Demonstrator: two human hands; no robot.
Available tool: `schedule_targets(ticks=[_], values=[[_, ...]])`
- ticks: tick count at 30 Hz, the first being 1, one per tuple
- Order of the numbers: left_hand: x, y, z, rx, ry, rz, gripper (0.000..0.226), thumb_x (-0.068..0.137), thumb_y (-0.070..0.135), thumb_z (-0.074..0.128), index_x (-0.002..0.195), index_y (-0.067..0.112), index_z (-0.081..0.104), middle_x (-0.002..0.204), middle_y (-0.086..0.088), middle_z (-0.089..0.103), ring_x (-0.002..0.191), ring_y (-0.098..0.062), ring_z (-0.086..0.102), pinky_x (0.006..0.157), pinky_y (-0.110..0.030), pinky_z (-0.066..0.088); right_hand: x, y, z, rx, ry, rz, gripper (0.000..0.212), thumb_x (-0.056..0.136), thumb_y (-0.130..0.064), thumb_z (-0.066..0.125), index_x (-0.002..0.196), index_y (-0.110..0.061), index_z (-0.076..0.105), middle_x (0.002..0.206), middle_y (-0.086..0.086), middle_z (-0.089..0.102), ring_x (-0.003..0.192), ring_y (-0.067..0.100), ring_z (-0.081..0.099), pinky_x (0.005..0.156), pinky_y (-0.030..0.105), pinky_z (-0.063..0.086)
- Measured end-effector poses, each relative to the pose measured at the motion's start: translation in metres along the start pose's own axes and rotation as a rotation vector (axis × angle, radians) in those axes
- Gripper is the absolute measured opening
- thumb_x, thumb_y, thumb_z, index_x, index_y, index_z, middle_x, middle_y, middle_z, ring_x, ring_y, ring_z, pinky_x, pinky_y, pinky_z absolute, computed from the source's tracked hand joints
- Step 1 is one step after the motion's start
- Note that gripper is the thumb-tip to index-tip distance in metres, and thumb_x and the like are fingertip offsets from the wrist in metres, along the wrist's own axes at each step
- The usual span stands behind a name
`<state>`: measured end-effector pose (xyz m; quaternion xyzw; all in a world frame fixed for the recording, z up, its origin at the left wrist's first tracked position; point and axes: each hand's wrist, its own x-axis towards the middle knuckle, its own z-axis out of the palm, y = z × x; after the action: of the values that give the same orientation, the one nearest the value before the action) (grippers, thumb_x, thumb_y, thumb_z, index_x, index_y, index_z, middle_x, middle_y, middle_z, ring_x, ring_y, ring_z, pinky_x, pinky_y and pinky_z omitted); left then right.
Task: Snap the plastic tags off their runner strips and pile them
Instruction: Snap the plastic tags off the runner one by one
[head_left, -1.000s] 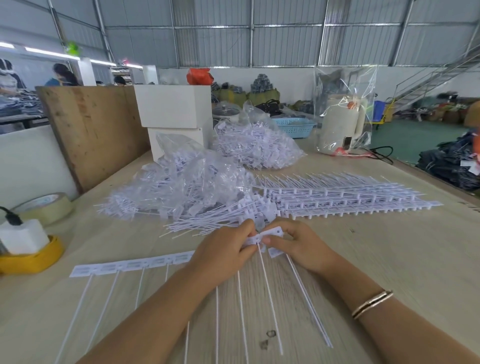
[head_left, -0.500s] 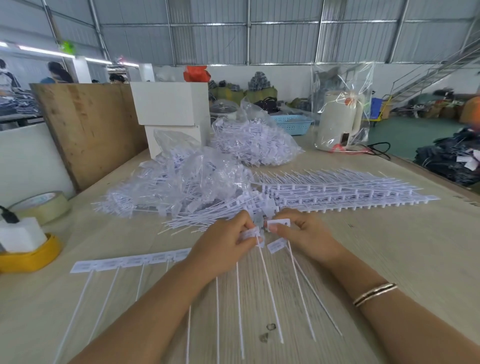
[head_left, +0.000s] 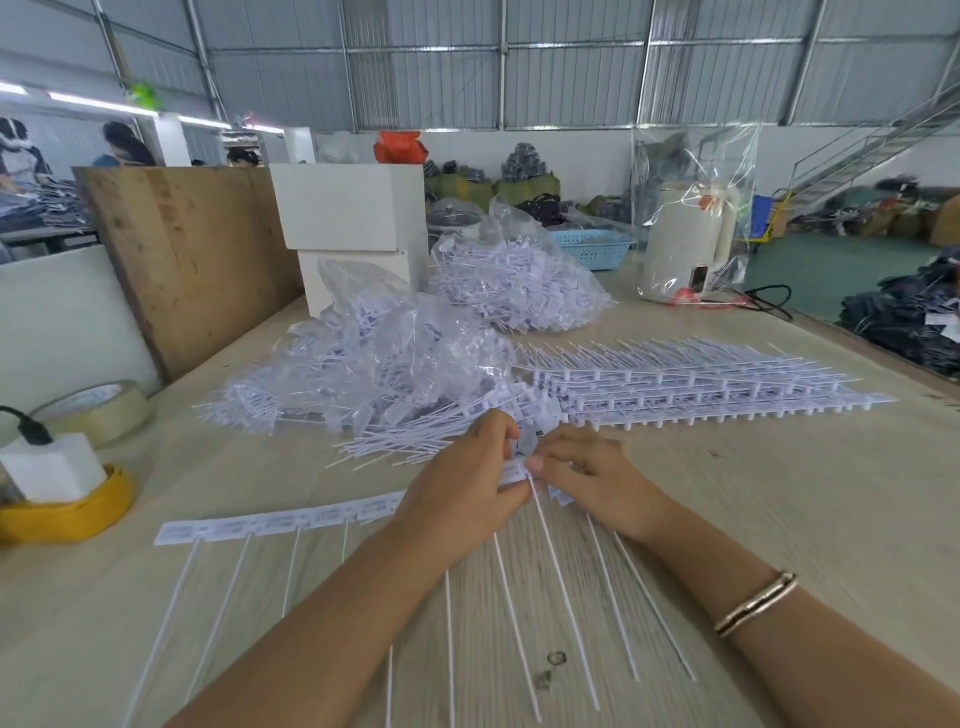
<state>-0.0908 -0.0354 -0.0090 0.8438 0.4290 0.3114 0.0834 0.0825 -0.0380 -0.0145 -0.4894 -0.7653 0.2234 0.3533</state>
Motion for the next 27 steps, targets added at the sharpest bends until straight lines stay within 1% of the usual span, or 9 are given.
schedule_targets(ticks=[2, 5, 8, 11, 15, 17, 20, 24, 27], values=[[-0.002, 0.001, -0.002, 0.008, -0.046, 0.018, 0.037, 0.086, 0.038, 0.059, 0.114, 0.022, 0.04, 0.103, 0.012, 0.045, 0.083, -0.008, 0.049, 0.064, -0.024, 0.036, 0.001, 0.001, -0.001, 0.107, -0.009, -0.008, 0.02, 0.09, -0.019, 0.061, 0.075, -0.01, 0.071, 0.088, 0.009, 0.062, 0.088, 0.016, 0.056, 0.094, 0.037, 0.04], [-0.003, -0.001, -0.011, 0.084, -0.134, 0.006, 0.031, 0.087, 0.046, 0.054, 0.11, 0.03, 0.04, 0.103, 0.014, 0.054, 0.085, -0.01, 0.054, 0.068, -0.029, 0.043, 0.001, 0.004, -0.007, 0.294, 0.054, 0.077, 0.021, 0.088, -0.01, 0.06, 0.071, -0.02, 0.068, 0.084, -0.001, 0.059, 0.083, 0.012, 0.055, 0.086, 0.03, 0.04], [-0.003, -0.002, -0.018, 0.132, -0.229, -0.004, 0.026, 0.091, 0.048, 0.045, 0.113, 0.036, 0.042, 0.106, 0.013, 0.059, 0.089, -0.01, 0.057, 0.073, -0.033, 0.046, 0.002, 0.01, -0.009, 0.311, 0.081, 0.106, 0.025, 0.089, -0.009, 0.058, 0.069, -0.02, 0.068, 0.081, -0.004, 0.059, 0.079, 0.01, 0.055, 0.08, 0.027, 0.038], [-0.004, -0.003, -0.019, 0.086, -0.269, -0.03, 0.029, 0.093, 0.036, 0.041, 0.122, 0.037, 0.041, 0.098, 0.015, 0.053, 0.074, 0.002, 0.05, 0.061, -0.023, 0.036, 0.002, 0.013, -0.009, 0.336, 0.102, 0.135, 0.019, 0.09, -0.011, 0.058, 0.074, -0.008, 0.068, 0.08, 0.0, 0.058, 0.077, 0.012, 0.055, 0.079, 0.028, 0.039], [-0.005, 0.0, -0.016, 0.164, -0.191, -0.005, 0.027, 0.089, 0.023, 0.048, 0.114, 0.03, 0.042, 0.086, 0.015, 0.046, 0.063, -0.003, 0.042, 0.053, -0.023, 0.028, 0.0, 0.012, -0.011, 0.293, 0.099, 0.141, 0.022, 0.091, -0.011, 0.055, 0.072, -0.015, 0.065, 0.077, -0.003, 0.058, 0.076, 0.01, 0.053, 0.081, 0.031, 0.037], [-0.004, 0.004, -0.014, 0.183, -0.142, 0.02, 0.015, 0.09, 0.028, 0.051, 0.104, 0.026, 0.045, 0.089, 0.011, 0.051, 0.068, -0.008, 0.045, 0.056, -0.027, 0.031, -0.002, 0.009, -0.011, 0.227, 0.053, 0.109, 0.023, 0.091, -0.021, 0.055, 0.07, -0.016, 0.062, 0.077, -0.003, 0.055, 0.075, 0.008, 0.05, 0.083, 0.034, 0.035], [-0.004, 0.007, -0.01, 0.208, -0.12, 0.049, 0.017, 0.091, 0.037, 0.053, 0.1, 0.023, 0.05, 0.083, 0.013, 0.047, 0.069, -0.009, 0.042, 0.055, -0.027, 0.028, -0.006, 0.005, -0.008, 0.203, -0.034, 0.085, 0.027, 0.088, -0.034, 0.062, 0.075, -0.01, 0.064, 0.075, -0.002, 0.055, 0.073, 0.005, 0.05, 0.082, 0.033, 0.036], [-0.003, 0.004, -0.009, 0.25, -0.105, 0.045, 0.017, 0.093, 0.039, 0.049, 0.105, 0.028, 0.055, 0.083, 0.011, 0.057, 0.069, -0.009, 0.043, 0.058, -0.027, 0.028, -0.006, 0.0, -0.005, 0.238, -0.089, 0.047, 0.011, 0.086, -0.02, 0.066, 0.077, -0.015, 0.065, 0.069, -0.01, 0.054, 0.065, 0.001, 0.049, 0.069, 0.021, 0.038], [-0.003, 0.001, -0.009, 0.211, -0.118, 0.033, 0.018, 0.094, 0.038, 0.05, 0.109, 0.03, 0.057, 0.085, 0.008, 0.062, 0.072, -0.01, 0.048, 0.06, -0.027, 0.03, -0.006, -0.001, -0.006, 0.255, -0.071, -0.002, 0.011, 0.085, -0.012, 0.067, 0.076, -0.018, 0.064, 0.067, -0.01, 0.054, 0.061, -0.001, 0.048, 0.062, 0.014, 0.038]])
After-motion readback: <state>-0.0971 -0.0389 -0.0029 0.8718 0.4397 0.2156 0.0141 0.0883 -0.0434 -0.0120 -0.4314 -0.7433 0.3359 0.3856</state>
